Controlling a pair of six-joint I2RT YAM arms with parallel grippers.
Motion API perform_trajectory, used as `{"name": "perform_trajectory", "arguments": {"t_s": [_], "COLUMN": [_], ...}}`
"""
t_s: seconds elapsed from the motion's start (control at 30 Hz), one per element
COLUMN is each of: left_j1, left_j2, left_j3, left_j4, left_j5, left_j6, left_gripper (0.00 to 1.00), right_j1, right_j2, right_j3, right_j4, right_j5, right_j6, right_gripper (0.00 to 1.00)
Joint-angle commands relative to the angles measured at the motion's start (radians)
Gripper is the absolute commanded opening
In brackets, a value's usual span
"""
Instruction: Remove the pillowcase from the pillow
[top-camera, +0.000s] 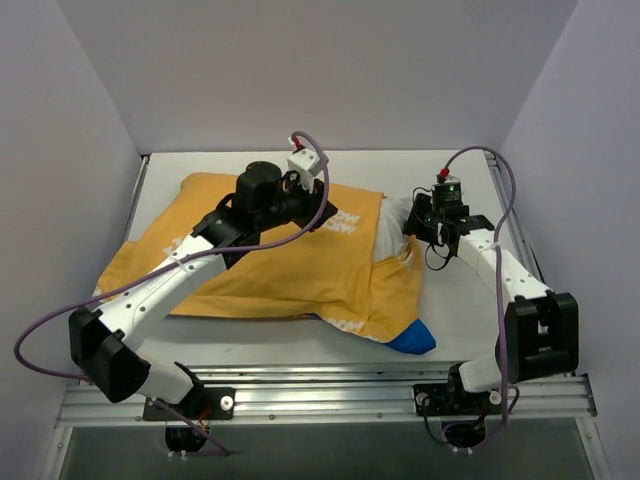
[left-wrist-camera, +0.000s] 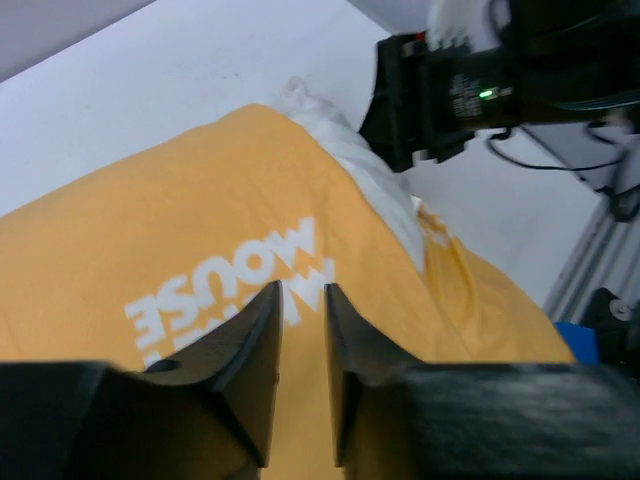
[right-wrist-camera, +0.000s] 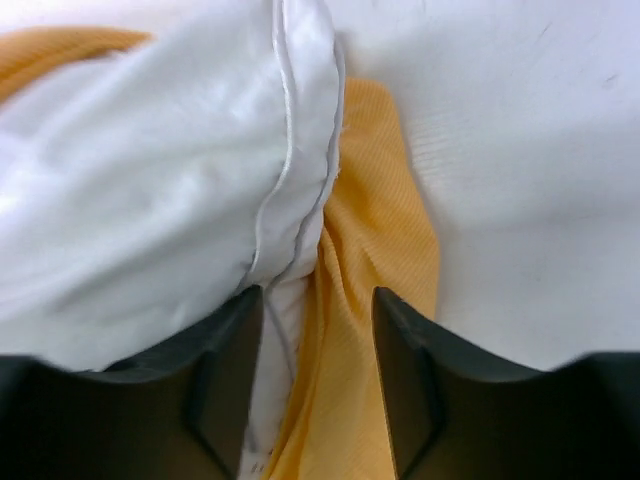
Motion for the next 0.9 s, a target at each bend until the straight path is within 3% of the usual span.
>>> {"name": "perform_trajectory", "arguments": {"t_s": [0.0,0.03,0.13,0.17,0.23,0.47,0.7,0.87], "left_j1": [0.000,-0.003,-0.040,-0.067,-0.083,-0.084,0.017,0.077], "left_j2": [0.079,0.088,0.107,0.104,0.084,-0.007,0.010,0.096], "left_j3": [0.141,0.161,0.195,0.195,0.166,-0.111,-0.248,-0.227], "left_j4": [0.010,-0.023,-0.120,-0.151,-0.235,-0.311,-0.162,-0.064], "left_j5": [-0.082,-0.088,-0.176,-0.286,-0.377,-0.614,-0.562,-0.498], "left_j6": [-0.033,-0.033,-0.048,-0.066,-0.160,-0.409,-0.456,-0.441], "left_gripper": [0.33,0.50,0.75,0.80,0.86,0.86,0.86,0.86], "right_j1": [0.045,0.060,0.068,0.071,0.097,0.246,0.468,0.511], "right_j2": [-0.102,-0.117,-0.189,-0.232,-0.271,-0.392,-0.351,-0.314], "right_j3": [0.090,0.095,0.098,0.098,0.099,0.014,-0.016,-0.068], "right_j4": [-0.088,-0.115,-0.174,-0.189,-0.244,-0.309,-0.339,-0.294], "right_j5": [0.143,0.154,0.175,0.178,0.195,0.195,0.283,0.302], "right_j6": [-0.041,-0.043,-0.030,-0.026,0.000,0.178,0.302,0.329], "right_gripper": [0.51,0.60,0.71,0.73,0.78,0.80,0.80,0.78]}}
